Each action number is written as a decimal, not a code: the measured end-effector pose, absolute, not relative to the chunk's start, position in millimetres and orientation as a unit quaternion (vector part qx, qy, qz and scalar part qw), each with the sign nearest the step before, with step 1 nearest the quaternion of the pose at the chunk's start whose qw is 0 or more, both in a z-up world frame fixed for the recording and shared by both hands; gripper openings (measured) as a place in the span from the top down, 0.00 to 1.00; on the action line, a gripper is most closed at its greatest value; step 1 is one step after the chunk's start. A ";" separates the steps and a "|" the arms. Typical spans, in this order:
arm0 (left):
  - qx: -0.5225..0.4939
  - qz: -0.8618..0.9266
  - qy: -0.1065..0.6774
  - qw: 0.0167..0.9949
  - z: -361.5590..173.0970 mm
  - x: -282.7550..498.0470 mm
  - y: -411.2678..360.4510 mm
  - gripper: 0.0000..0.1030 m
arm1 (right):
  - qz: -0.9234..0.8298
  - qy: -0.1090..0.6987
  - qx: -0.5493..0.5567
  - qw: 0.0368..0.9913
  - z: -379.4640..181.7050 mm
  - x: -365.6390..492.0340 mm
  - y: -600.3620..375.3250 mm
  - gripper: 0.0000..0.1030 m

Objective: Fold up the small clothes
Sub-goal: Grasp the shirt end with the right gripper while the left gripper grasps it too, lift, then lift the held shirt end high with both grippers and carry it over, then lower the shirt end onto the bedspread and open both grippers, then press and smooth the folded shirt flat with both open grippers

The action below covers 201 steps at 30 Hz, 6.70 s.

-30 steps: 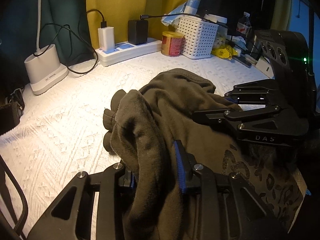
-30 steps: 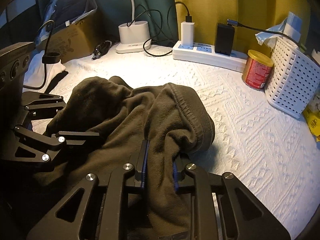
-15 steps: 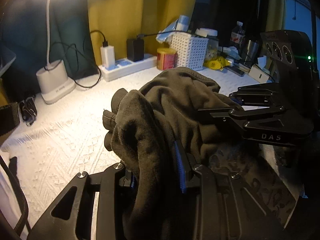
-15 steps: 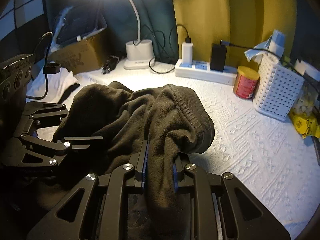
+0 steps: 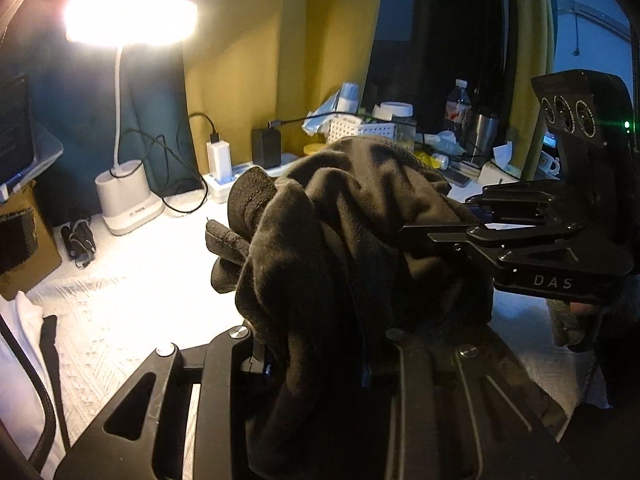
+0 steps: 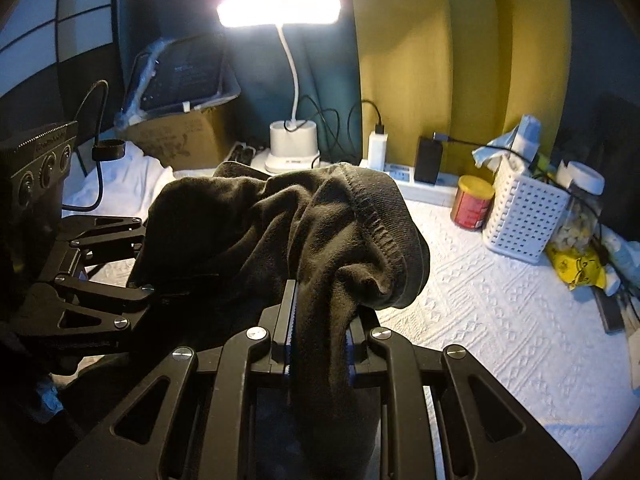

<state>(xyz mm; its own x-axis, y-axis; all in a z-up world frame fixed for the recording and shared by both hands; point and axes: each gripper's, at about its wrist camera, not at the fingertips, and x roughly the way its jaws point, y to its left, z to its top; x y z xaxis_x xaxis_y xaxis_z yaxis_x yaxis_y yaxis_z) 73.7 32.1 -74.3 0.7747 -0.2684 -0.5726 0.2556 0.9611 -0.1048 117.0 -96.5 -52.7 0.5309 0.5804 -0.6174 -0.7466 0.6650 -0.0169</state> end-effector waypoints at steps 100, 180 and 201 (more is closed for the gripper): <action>0.035 -0.005 0.198 0.980 8.9 -89.6 137.3 0.75 | 0.519 0.128 -0.157 0.830 48.9 -39.9 -3.3 0.81; -0.035 0.046 0.404 0.913 -109.9 84.5 246.9 0.71 | 0.365 0.386 -0.073 0.844 -121.4 215.8 18.0 0.52; -0.093 0.006 0.423 0.901 -101.6 -14.2 181.5 0.39 | 0.395 0.385 -0.086 0.830 -114.0 130.4 -7.6 0.51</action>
